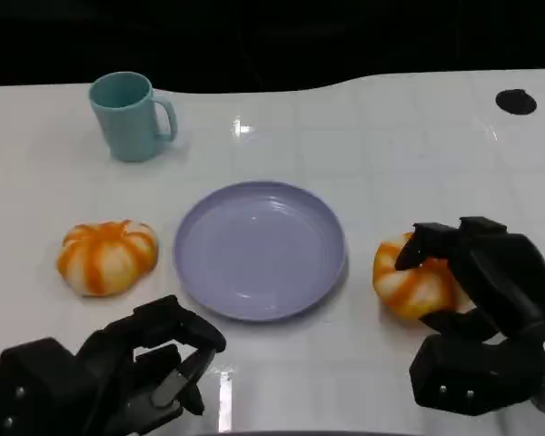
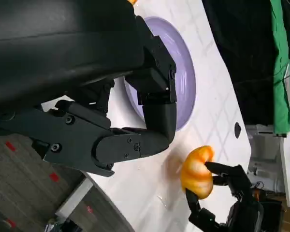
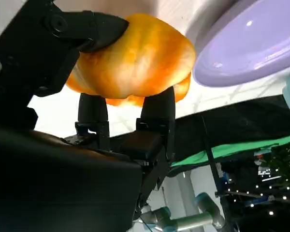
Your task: Grasp the bread from the table and place it into the plate.
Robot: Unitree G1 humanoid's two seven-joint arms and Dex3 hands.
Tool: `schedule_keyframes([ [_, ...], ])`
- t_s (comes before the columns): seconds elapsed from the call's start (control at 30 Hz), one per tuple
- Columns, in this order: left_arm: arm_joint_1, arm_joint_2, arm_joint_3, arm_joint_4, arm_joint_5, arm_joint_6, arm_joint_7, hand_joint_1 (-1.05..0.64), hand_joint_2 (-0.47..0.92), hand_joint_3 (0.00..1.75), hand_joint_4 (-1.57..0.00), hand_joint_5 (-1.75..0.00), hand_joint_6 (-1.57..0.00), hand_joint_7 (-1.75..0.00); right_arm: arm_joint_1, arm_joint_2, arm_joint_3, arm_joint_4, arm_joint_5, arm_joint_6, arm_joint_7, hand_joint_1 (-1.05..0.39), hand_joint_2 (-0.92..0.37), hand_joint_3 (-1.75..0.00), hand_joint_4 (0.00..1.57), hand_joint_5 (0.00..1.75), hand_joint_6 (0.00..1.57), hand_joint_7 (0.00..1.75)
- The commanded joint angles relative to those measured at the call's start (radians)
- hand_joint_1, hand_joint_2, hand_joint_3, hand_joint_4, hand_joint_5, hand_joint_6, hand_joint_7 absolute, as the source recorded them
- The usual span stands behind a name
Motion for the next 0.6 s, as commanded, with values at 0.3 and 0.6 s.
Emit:
schedule_keyframes([
  [0.3, -0.001, 0.004, 0.001, 0.021, 0.009, -0.021, 0.007, -0.41, 0.92, 0.49, -0.67, -1.75, -0.63, -1.35, -0.054, 0.040, -0.041, -0.051, 0.160, -0.055, 0.062, -0.05, -0.37, -1.26, 0.92, 1.75, 0.68, 1.75],
  [0.6, 0.004, 0.006, 0.007, 0.002, 0.004, 0.006, 0.014, -0.38, 0.91, 0.50, -0.68, -1.75, -0.62, -1.36, -0.151, 0.132, -0.016, -0.047, 0.235, -0.055, 0.191, -0.04, -0.31, -1.37, 0.93, 1.75, 0.70, 1.75],
])
